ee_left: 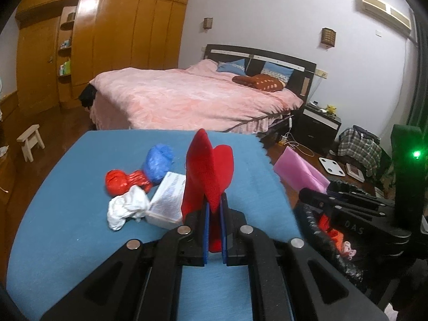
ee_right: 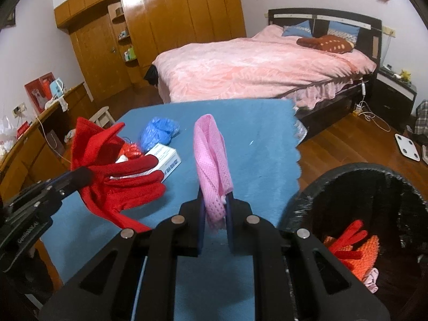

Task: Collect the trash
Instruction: 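Carry the glove and mask over the trash bin and open both tools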

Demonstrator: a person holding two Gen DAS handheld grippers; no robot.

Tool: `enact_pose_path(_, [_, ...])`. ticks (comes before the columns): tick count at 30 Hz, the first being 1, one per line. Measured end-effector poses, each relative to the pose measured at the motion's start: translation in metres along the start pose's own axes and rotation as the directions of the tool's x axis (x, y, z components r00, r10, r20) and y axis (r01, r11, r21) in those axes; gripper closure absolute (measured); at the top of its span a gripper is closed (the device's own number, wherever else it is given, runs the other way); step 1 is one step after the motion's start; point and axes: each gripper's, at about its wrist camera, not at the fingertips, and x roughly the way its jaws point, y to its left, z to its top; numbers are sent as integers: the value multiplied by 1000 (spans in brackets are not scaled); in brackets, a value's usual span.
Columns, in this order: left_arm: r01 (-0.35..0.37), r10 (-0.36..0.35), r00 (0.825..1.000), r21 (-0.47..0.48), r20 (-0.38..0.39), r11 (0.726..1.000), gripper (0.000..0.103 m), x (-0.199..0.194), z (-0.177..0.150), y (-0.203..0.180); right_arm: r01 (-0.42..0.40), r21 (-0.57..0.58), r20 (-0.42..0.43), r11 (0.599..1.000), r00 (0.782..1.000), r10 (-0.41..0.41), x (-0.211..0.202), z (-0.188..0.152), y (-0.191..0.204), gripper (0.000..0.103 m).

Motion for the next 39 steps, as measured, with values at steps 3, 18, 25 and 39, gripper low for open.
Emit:
enact_pose_path(3, [14,-14,1000,10,7,1000,96,0,2,-10,15,6,18,1000,1000,-16,-12,3,-7,90])
enact_pose_path(18, [139,-143,989,93,41,986,96,1,22,-82,116,73,101,991,987,-123,-78,-3,-66,90])
enact_pose_path(25, [196,-203,978,127,39,972,96,4,26,-120,168,119,119,979,976,-182,-103,-14,-97,90])
enact_pose_path(39, [310,-315,949,227,-15,923,96,18,23,-199,283,235,104,930,944,-314,-139,-50,-168,90])
